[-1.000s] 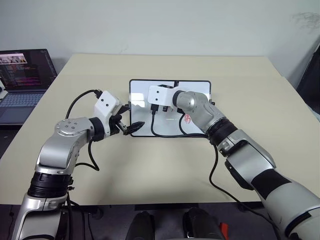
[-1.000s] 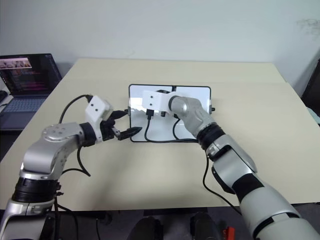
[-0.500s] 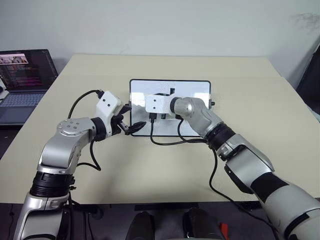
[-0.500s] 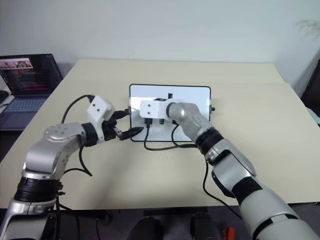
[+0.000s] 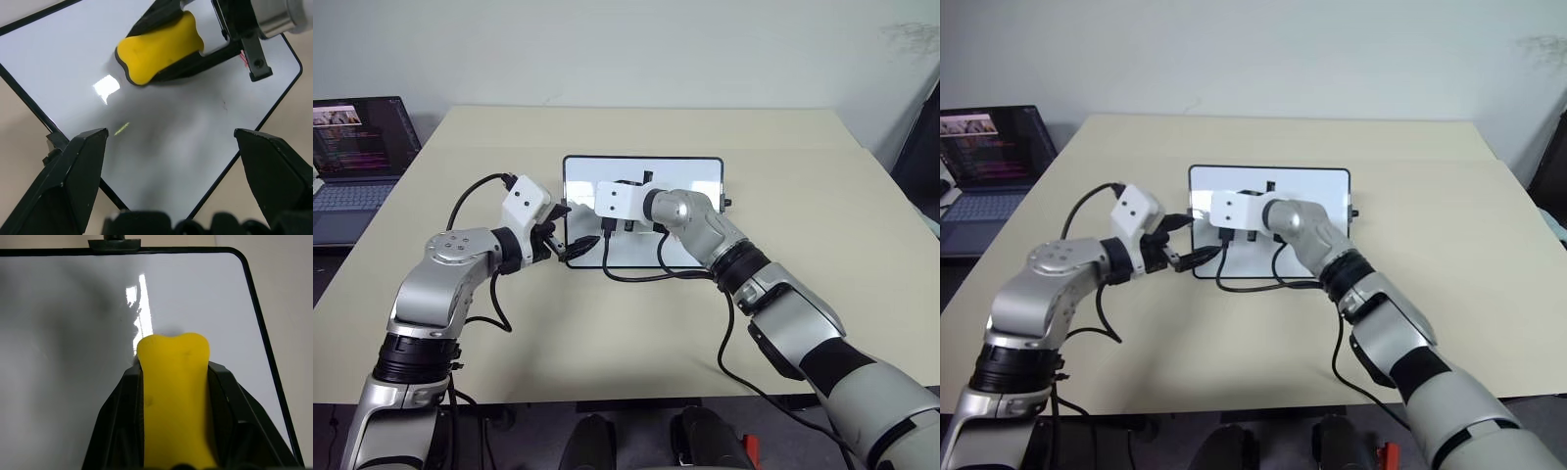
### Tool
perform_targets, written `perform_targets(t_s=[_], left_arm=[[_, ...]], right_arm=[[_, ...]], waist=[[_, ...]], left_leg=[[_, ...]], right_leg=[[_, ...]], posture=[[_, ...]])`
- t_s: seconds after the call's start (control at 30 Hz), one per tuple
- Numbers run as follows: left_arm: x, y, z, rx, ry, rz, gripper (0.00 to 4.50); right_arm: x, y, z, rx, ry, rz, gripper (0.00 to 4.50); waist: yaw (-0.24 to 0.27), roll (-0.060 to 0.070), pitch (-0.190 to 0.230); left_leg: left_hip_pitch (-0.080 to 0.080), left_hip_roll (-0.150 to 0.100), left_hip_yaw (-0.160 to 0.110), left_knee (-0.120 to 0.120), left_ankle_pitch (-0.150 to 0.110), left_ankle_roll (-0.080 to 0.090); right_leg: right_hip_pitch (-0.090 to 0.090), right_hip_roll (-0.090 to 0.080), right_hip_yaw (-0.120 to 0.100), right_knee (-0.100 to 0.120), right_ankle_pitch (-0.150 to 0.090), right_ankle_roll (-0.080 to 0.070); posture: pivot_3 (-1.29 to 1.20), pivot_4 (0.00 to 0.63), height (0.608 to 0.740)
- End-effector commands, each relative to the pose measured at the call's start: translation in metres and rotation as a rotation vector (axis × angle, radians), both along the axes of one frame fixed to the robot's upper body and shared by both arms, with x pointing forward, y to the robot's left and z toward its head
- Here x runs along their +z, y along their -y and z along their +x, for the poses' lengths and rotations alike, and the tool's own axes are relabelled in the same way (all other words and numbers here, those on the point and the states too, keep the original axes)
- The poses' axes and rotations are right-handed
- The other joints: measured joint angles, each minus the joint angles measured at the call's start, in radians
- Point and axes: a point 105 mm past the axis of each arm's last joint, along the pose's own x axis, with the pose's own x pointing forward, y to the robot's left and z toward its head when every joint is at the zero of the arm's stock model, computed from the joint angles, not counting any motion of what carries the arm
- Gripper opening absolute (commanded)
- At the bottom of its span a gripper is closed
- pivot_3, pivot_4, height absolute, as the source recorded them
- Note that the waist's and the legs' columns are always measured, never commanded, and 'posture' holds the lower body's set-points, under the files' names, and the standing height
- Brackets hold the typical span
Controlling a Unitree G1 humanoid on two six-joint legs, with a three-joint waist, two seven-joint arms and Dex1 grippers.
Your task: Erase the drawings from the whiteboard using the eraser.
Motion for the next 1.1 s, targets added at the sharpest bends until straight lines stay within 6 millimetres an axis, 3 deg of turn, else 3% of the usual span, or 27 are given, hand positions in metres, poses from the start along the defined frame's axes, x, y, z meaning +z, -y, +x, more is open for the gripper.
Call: perform_targets(t_s=[0.03,0.27,0.4,0.63,0.77,0.9,1.1], left_arm=[[0.014,-0.009,0.004,0.026,0.056,-0.004,4.50],[0.022,0.003,0.000,-0.069,0.057,-0.100,4.50],[0.024,0.003,0.003,-0.064,0.068,-0.120,4.50],[0.019,-0.004,0.005,-0.029,0.050,-0.154,4.50],[0.014,-0.010,0.006,-0.007,0.031,-0.160,4.50],[0.008,-0.015,0.008,0.017,0.017,-0.174,4.50],[0.003,-0.016,0.006,0.026,0.008,-0.222,4.50]], right_arm=[[0.023,0.013,0.009,-0.070,-0.015,0.187,1.33],[0.072,0.031,-0.021,-0.032,-0.219,0.594,1.33],[0.090,0.051,-0.056,-0.001,-0.288,0.743,1.33],[0.058,0.097,-0.103,-0.067,-0.348,0.673,1.33],[0.023,0.131,-0.117,-0.195,-0.378,0.608,1.33],[0.000,0.131,-0.124,-0.221,-0.421,0.593,1.33],[0.004,0.116,-0.118,-0.204,-0.399,0.661,1.33]], waist=[[0.000,0.000,0.002],[0.005,0.000,0.004],[0.006,0.000,0.005],[0.007,0.000,0.005],[0.007,-0.001,0.004],[-0.002,-0.001,0.004],[-0.004,-0.001,0.004]], left_leg=[[0.000,0.000,0.000,0.000,0.000,0.000],[-0.010,0.000,-0.002,0.000,0.000,0.000],[-0.012,0.000,-0.003,-0.002,-0.001,-0.001],[-0.012,-0.001,-0.002,-0.007,-0.002,0.000],[-0.010,-0.001,-0.002,-0.009,-0.002,0.000],[-0.007,-0.001,0.000,-0.011,-0.002,0.000],[-0.006,0.001,0.000,-0.012,-0.001,0.000]], right_leg=[[0.000,0.000,0.000,0.000,0.000,0.000],[-0.006,-0.001,-0.002,-0.004,0.000,0.000],[-0.006,-0.001,-0.004,-0.011,0.000,0.000],[-0.006,-0.002,-0.004,-0.016,0.000,0.000],[-0.005,-0.002,-0.004,-0.016,0.000,0.001],[-0.004,-0.001,-0.001,-0.016,-0.001,0.002],[-0.004,0.002,0.000,-0.015,-0.001,0.002]], posture=[[0.00,0.150,0.740],[0.00,0.150,0.740],[0.00,0.150,0.740],[0.00,0.150,0.740],[0.00,0.150,0.740],[0.00,0.150,0.740],[0.00,0.150,0.740]])
